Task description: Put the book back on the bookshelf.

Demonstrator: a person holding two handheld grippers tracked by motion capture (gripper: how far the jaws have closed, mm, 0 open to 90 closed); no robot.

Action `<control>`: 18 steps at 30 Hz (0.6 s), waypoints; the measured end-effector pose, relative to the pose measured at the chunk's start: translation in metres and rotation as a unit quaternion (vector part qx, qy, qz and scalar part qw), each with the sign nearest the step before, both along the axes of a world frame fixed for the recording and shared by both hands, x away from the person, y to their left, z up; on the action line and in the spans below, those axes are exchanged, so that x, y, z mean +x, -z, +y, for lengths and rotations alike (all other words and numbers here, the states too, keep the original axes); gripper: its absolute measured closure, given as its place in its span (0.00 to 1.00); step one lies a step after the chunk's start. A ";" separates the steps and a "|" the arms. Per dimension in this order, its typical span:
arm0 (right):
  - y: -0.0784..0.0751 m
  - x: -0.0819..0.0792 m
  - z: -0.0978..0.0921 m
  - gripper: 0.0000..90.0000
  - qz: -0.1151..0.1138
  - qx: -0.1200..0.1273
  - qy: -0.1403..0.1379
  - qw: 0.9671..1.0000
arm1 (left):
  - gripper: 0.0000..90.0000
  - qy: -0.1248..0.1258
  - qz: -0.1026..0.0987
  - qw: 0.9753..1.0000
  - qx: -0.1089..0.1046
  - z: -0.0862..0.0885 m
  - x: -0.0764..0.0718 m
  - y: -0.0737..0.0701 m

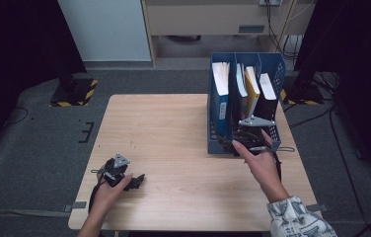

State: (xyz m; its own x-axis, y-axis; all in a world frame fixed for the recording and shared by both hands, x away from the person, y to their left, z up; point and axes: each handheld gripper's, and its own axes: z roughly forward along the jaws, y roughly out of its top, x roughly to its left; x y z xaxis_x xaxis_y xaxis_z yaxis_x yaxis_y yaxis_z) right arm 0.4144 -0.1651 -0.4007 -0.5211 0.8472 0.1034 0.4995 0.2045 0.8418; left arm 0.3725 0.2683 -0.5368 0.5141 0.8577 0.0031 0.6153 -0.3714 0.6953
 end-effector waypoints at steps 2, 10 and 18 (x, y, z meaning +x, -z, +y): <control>0.001 0.000 0.002 0.12 0.001 -0.001 -0.002 1.000 | 0.00 0.000 0.000 1.000 0.000 0.000 0.000 0.000; 0.003 -0.003 0.009 0.12 -0.001 -0.005 -0.010 1.000 | 0.00 0.000 0.000 1.000 0.000 0.000 0.000 0.000; 0.007 -0.006 0.014 0.12 0.003 -0.005 -0.017 1.000 | 0.00 0.000 0.000 1.000 0.000 0.000 0.000 0.000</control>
